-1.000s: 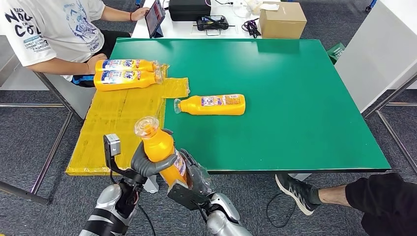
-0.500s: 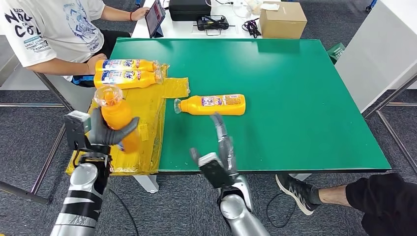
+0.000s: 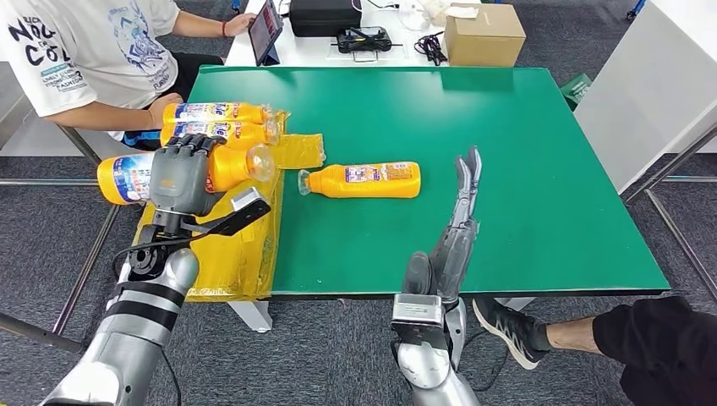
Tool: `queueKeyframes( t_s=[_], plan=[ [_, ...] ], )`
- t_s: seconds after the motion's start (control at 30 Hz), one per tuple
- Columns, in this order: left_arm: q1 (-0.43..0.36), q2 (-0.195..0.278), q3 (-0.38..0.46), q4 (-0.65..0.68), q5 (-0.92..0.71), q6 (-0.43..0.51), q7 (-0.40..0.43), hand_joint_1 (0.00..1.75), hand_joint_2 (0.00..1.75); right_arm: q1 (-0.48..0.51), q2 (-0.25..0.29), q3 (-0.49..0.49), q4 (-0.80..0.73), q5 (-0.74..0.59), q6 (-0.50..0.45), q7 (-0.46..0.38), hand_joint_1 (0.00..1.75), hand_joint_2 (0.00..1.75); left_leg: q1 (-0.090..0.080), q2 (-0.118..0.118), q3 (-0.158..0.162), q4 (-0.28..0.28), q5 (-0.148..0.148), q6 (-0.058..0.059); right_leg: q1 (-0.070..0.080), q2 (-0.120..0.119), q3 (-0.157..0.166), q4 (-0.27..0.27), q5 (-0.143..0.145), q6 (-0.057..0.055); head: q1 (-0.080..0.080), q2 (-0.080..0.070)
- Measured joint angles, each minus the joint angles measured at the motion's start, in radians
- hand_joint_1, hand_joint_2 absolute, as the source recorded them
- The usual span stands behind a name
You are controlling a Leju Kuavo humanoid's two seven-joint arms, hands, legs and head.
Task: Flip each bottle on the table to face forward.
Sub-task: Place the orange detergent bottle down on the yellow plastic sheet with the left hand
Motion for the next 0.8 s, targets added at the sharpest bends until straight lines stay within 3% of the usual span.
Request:
queueKeyframes(
  t_s=[0.33,0.47,0.63,0.8],
  plan=[
    [-0.036,0.026,-0.038,0.085,-0.051,-0.028,0.012,1.75,1.75,-0.002,-0.005,0.011,-0.008,-0.005,0.028,0.000,0.00,0.00,0.000,0.000,0.000,0.000,0.000,0.000,0.000,0.000,0.000,0.000,0.000,0.000,0.000,0.000],
    [-0.093,0.046,-0.097,0.185,-0.112,-0.149,-0.024,1.75,1.75,-0.013,-0.013,0.039,-0.003,0.003,0.109,0.008,0.00,0.00,0.000,0.000,0.000,0.000,0.000,0.000,0.000,0.000,0.000,0.000,0.000,0.000,0.000,0.000],
    [-0.179,0.066,-0.162,0.375,-0.010,-0.358,-0.154,1.75,1.75,-0.030,-0.017,0.091,0.050,0.005,0.186,0.015,0.00,0.00,0.000,0.001,0.000,0.000,0.001,0.000,0.000,0.000,0.000,0.001,0.000,0.000,0.000,0.000],
    [-0.226,0.079,-0.197,0.507,0.084,-0.525,-0.204,1.75,1.75,-0.047,-0.017,0.131,0.122,-0.005,0.212,0.018,0.00,0.00,0.000,0.001,0.000,0.000,0.001,0.000,0.000,0.000,0.000,0.001,0.000,0.000,0.000,0.000]
  ],
)
